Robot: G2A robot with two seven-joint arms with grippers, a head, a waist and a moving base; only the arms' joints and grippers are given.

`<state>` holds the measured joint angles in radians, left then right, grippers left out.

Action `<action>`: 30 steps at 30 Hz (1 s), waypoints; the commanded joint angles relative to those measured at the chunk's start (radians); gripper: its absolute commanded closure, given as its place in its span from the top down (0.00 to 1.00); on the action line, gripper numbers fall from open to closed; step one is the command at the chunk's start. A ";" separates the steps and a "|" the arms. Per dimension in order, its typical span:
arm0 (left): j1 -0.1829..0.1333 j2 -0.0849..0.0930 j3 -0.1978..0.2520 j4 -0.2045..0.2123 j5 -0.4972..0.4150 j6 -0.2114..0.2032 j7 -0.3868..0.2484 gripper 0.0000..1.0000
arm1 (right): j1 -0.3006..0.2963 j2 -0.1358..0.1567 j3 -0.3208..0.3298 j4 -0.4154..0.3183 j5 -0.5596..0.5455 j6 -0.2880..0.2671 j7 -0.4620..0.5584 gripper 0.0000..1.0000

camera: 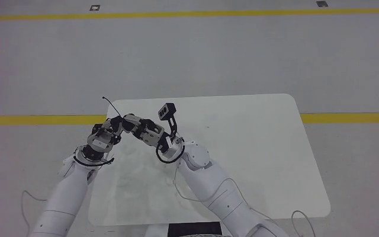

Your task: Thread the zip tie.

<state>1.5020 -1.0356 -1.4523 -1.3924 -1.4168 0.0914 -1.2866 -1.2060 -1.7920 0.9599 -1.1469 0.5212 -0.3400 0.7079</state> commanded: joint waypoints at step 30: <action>0.000 0.000 0.000 0.000 0.000 0.000 0.000 0.00 | 0.003 -0.016 0.015 0.012 0.004 0.000 0.013 0.09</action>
<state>1.5020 -1.0356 -1.4523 -1.3924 -1.4168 0.0914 -1.2866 -1.2031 -1.8083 0.9754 -1.1345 0.5248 -0.3400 0.7206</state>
